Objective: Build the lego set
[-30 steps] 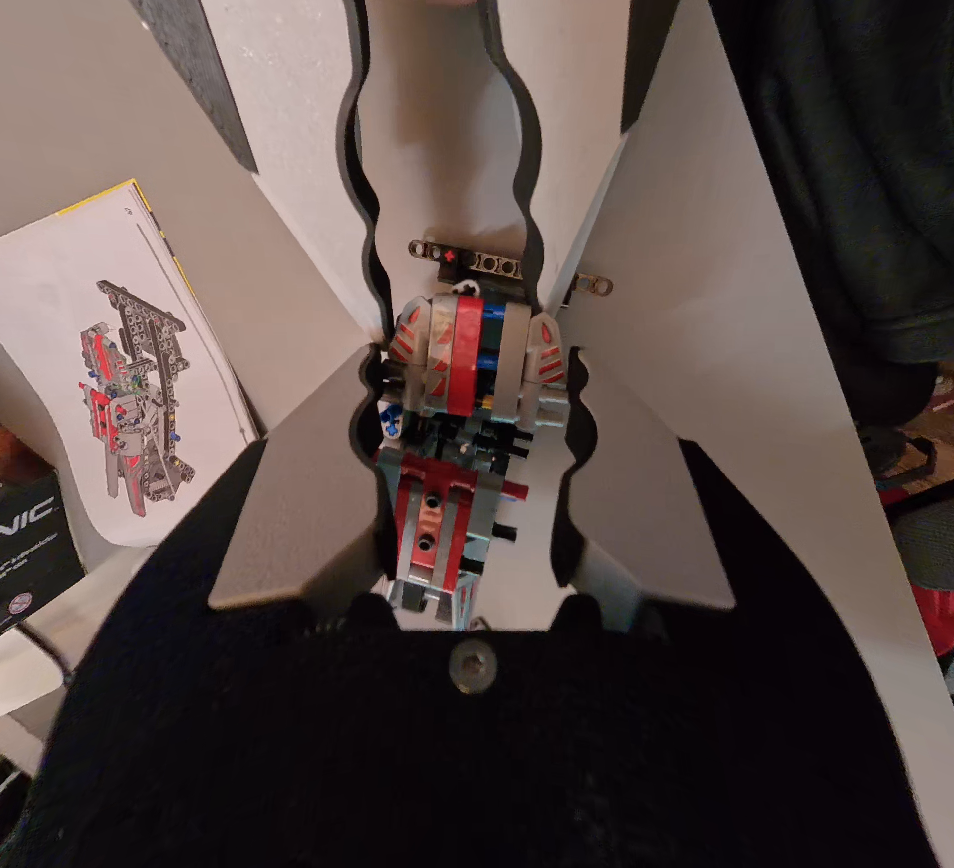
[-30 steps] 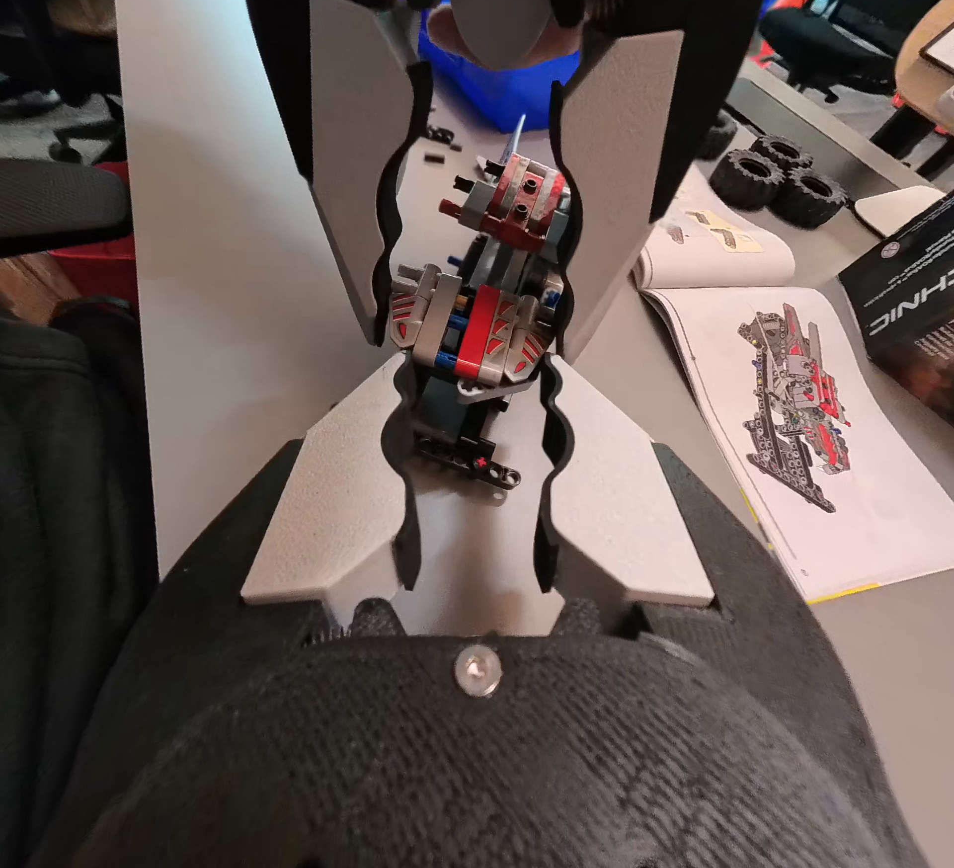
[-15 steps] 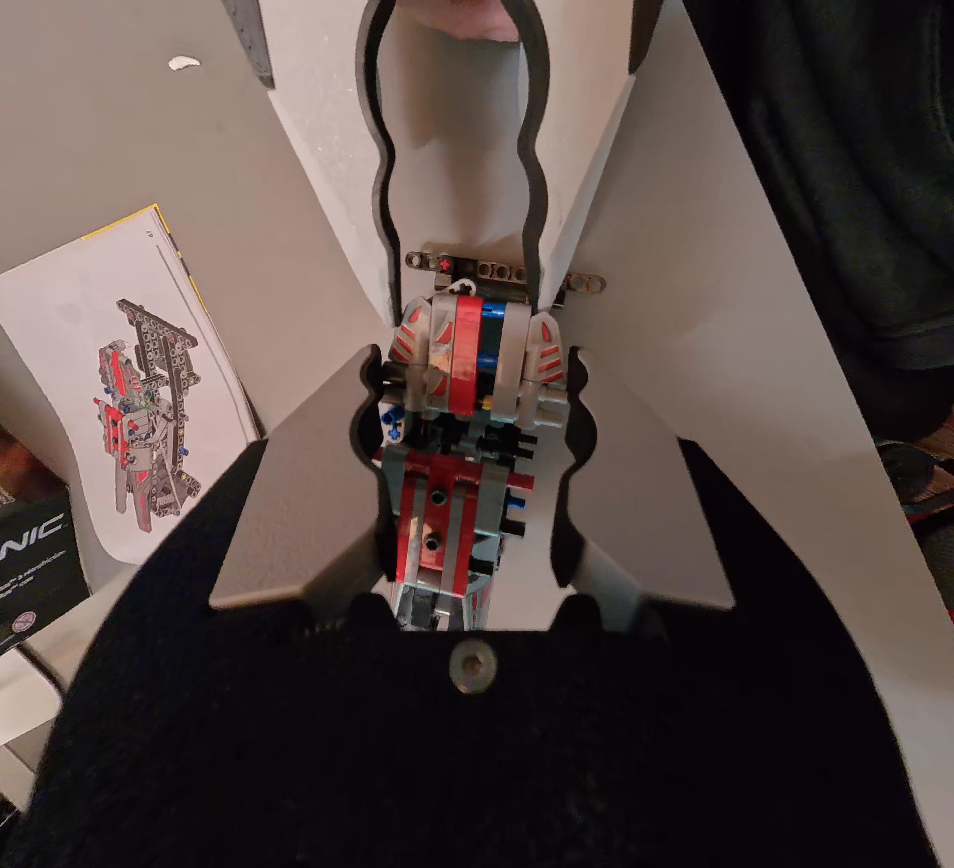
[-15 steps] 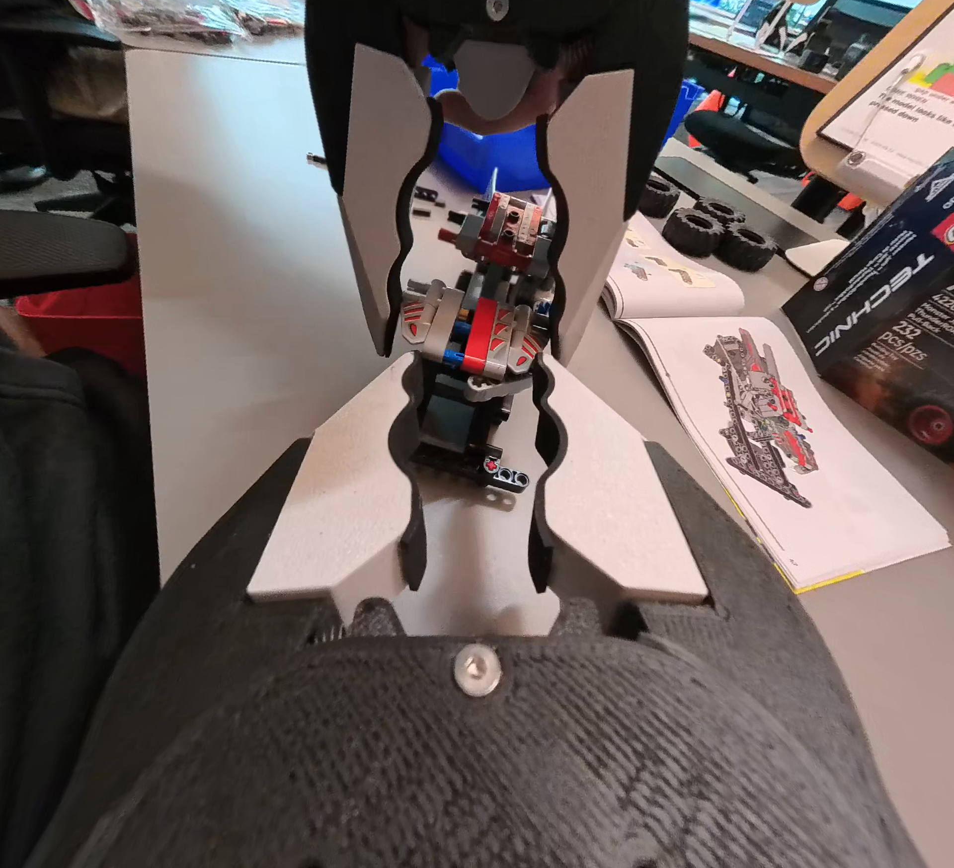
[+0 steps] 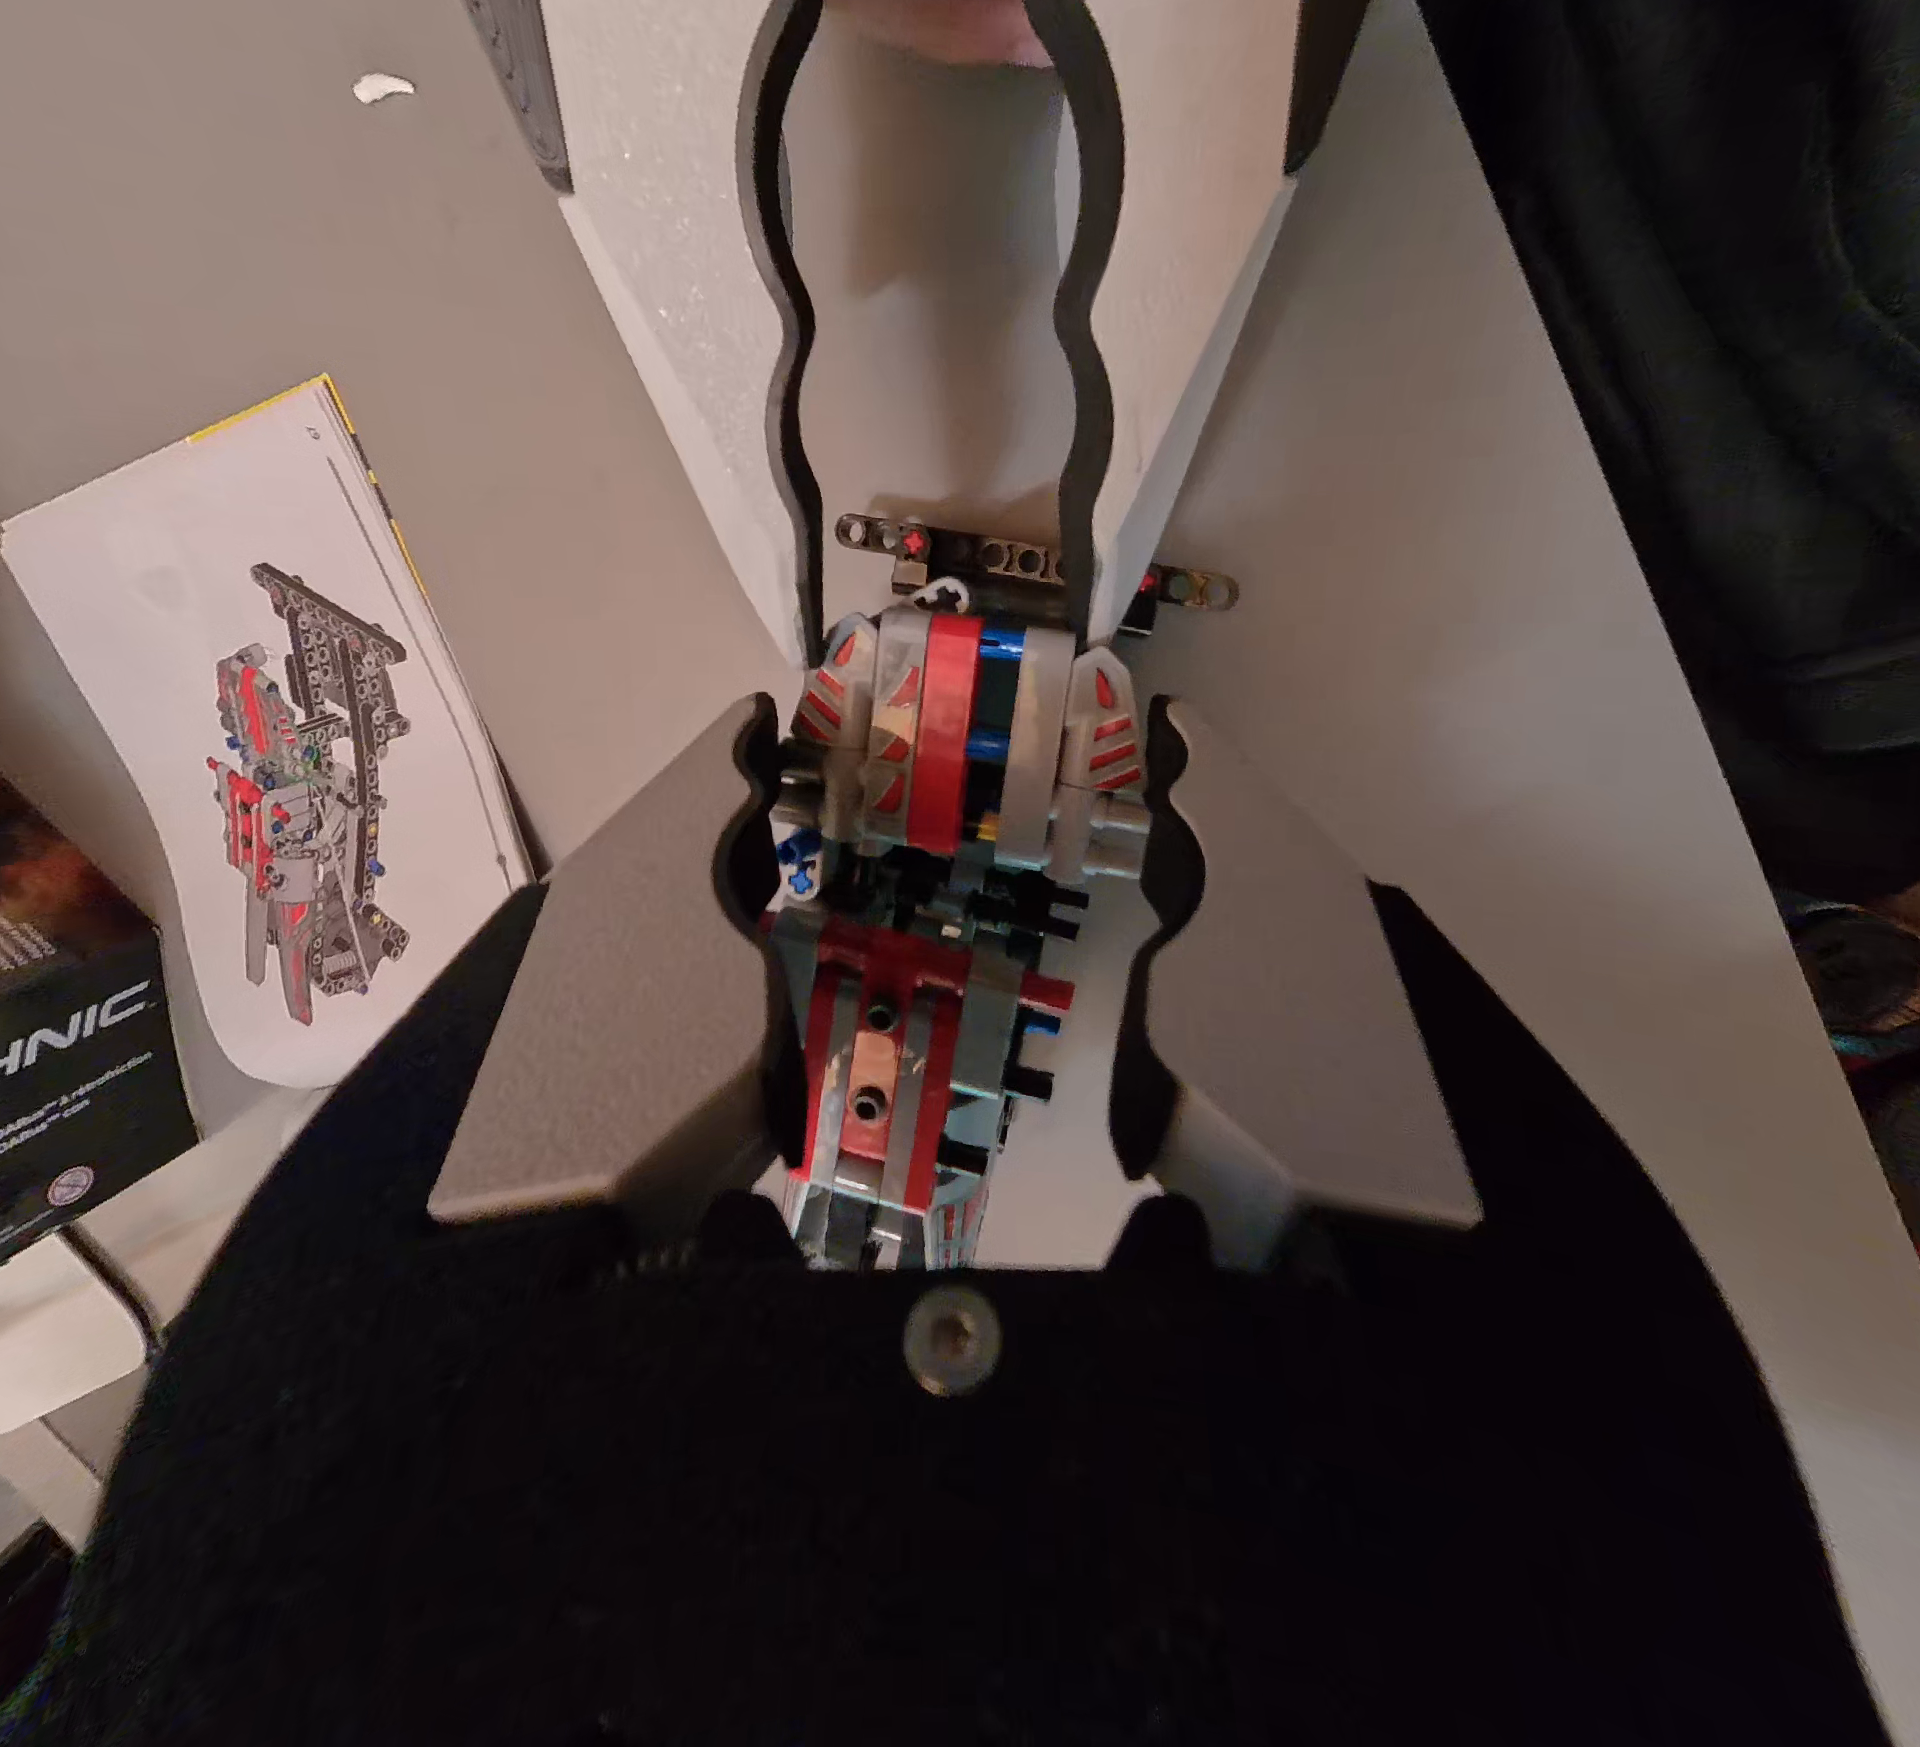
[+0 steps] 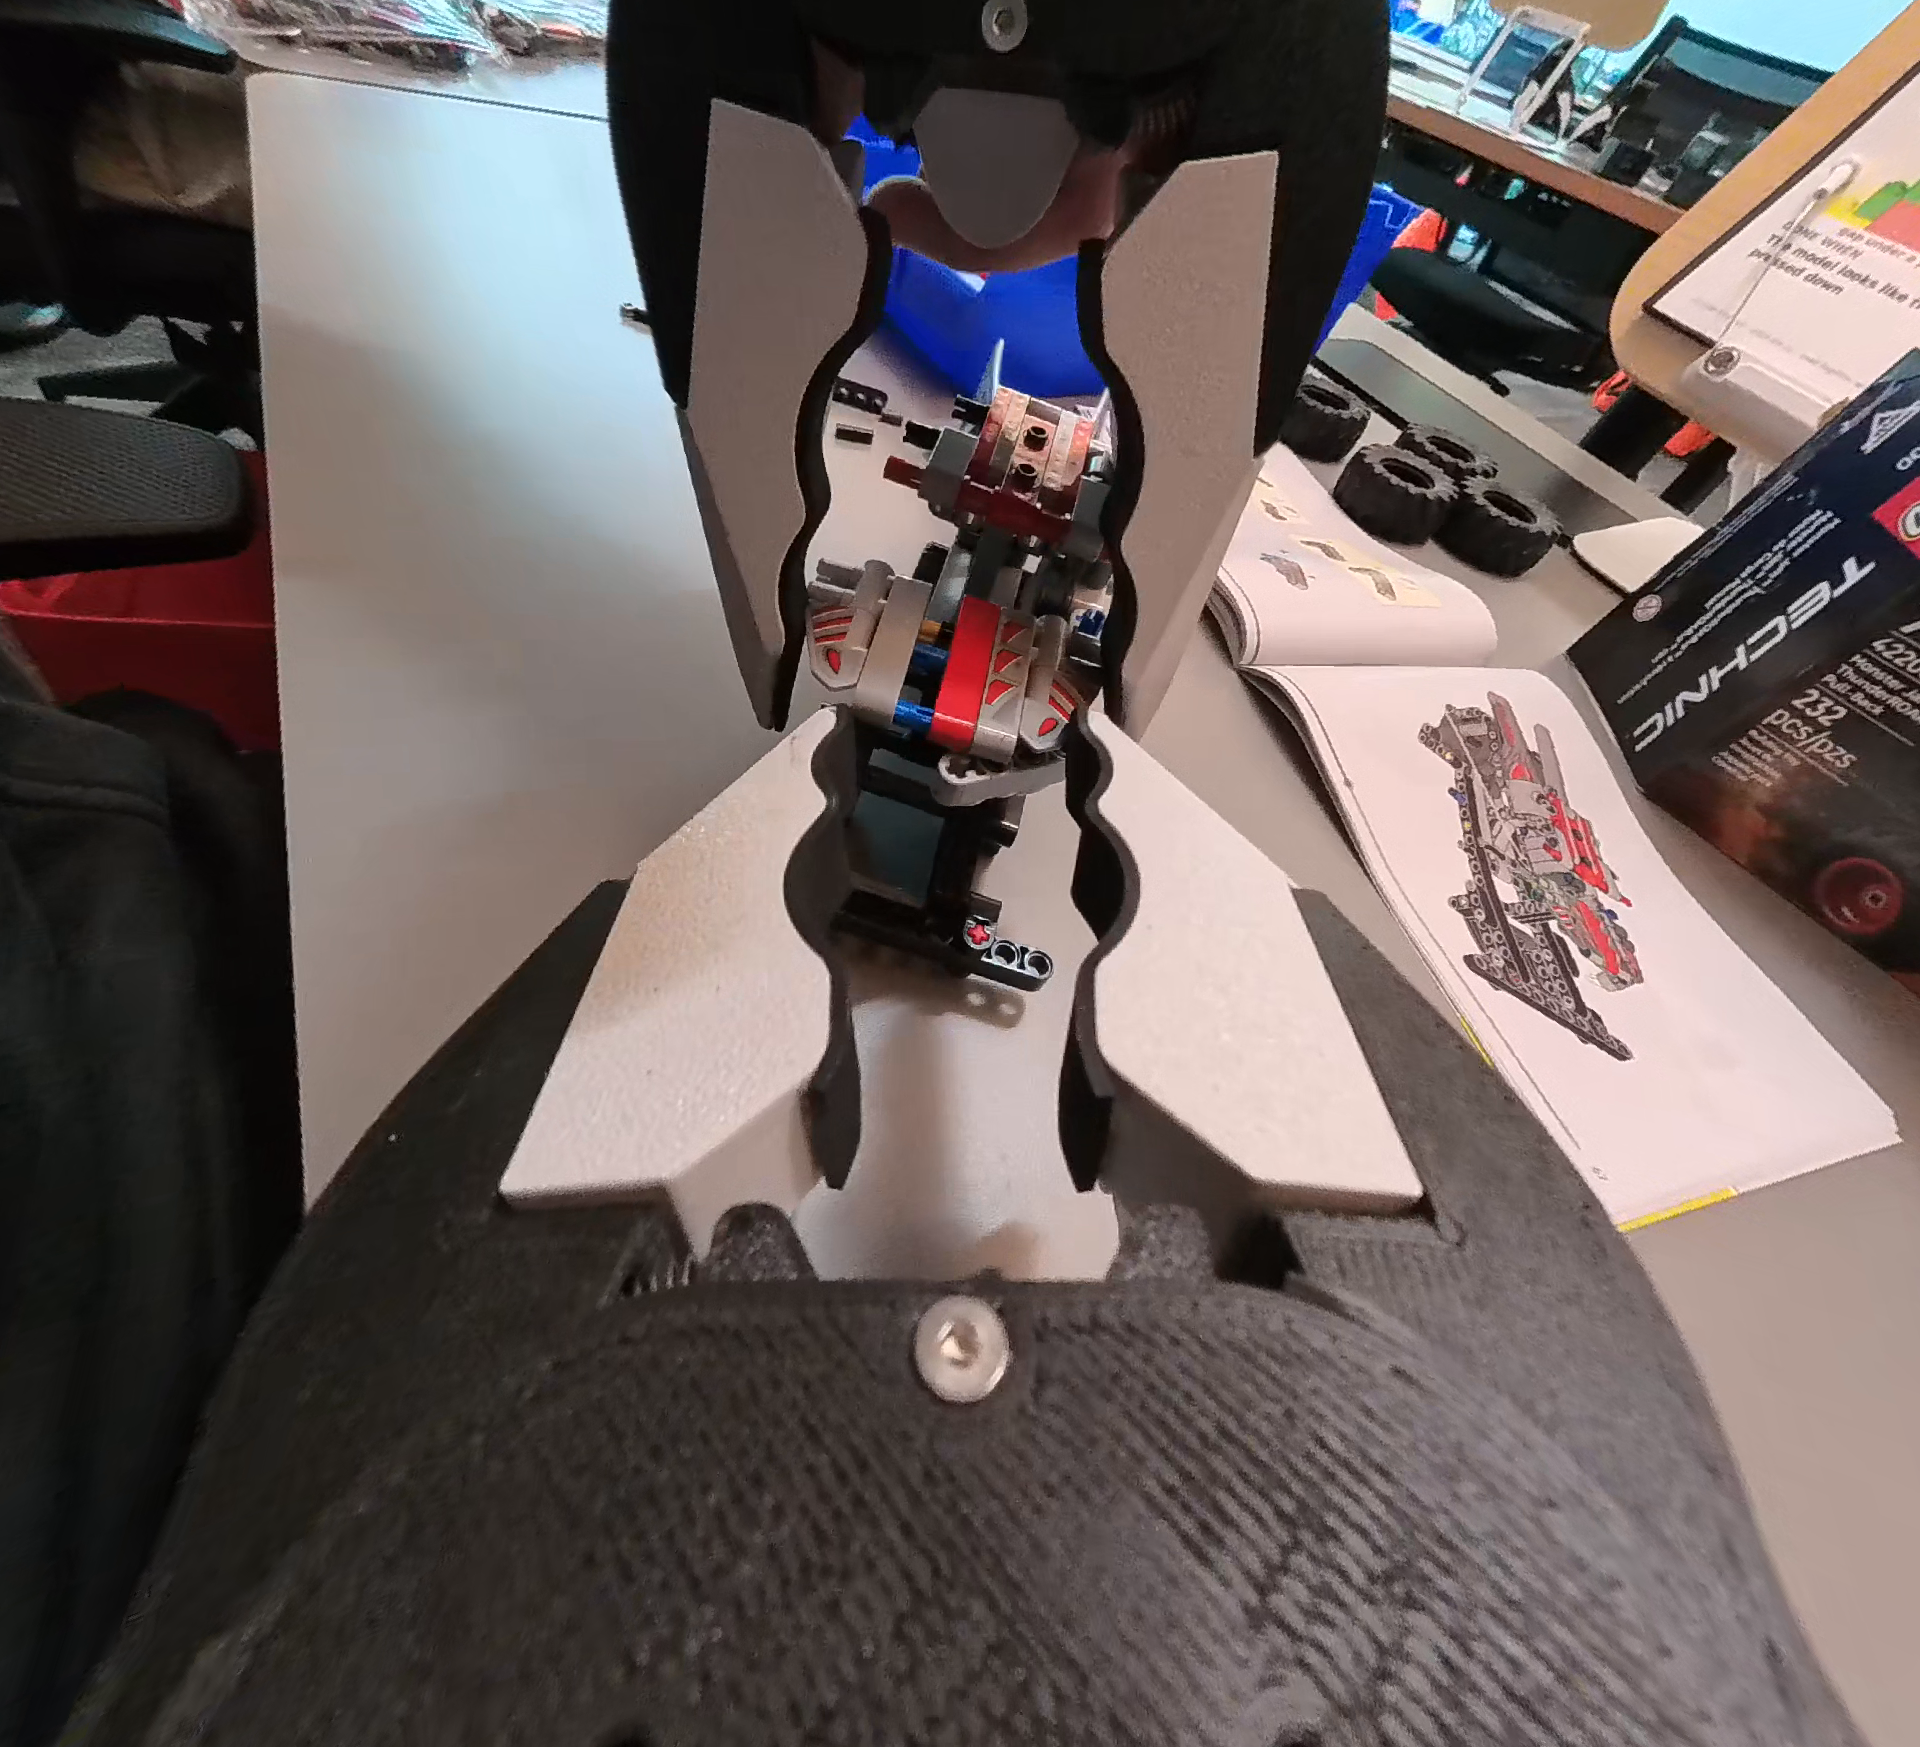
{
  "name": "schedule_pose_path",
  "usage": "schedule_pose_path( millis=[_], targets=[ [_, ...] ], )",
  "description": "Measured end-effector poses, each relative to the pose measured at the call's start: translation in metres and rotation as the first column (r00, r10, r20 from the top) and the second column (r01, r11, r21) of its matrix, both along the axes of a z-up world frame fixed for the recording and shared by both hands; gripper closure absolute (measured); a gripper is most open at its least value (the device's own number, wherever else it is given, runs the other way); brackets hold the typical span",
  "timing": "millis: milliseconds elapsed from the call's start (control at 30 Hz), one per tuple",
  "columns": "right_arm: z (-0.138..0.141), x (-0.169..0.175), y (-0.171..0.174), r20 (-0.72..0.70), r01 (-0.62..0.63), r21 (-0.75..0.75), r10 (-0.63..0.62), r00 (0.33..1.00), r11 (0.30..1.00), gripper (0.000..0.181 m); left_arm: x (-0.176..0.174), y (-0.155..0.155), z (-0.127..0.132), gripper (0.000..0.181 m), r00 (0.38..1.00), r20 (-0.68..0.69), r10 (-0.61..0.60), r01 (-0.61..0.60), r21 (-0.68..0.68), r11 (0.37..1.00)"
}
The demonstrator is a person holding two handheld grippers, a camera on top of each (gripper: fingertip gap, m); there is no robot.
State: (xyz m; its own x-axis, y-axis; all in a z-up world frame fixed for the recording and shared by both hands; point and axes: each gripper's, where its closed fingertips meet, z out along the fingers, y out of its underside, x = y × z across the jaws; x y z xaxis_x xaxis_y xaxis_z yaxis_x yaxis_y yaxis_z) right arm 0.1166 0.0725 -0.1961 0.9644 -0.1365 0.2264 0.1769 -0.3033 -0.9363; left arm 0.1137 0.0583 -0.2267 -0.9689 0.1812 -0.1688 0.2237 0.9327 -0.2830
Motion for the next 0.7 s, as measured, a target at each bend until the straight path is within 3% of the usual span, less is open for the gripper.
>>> schedule_pose_path(
  millis=[33, 467, 700],
  targets=[
    [0.000, 0.000, 0.000, 0.004, 0.005, 0.001, -0.005, 1.000, 1.000, 0.142, 0.000, 0.000, 0.000, 0.114, 1.000, -0.004, 0.002, -0.002, 0.001, 1.000],
    [0.001, -0.007, 0.001, 0.002, 0.002, 0.010, -0.002, 1.000, 1.000, 0.143, 0.000, 0.000, 0.001, 0.114, 1.000, -0.026, 0.014, -0.015, -0.006, 1.000],
    [0.003, -0.011, 0.001, -0.115, -0.025, 0.038, 0.029, 0.993, 0.999, 0.142, -0.001, 0.001, 0.001, 0.114, 0.999, -0.035, 0.026, -0.027, -0.008, 1.000]
  ],
)
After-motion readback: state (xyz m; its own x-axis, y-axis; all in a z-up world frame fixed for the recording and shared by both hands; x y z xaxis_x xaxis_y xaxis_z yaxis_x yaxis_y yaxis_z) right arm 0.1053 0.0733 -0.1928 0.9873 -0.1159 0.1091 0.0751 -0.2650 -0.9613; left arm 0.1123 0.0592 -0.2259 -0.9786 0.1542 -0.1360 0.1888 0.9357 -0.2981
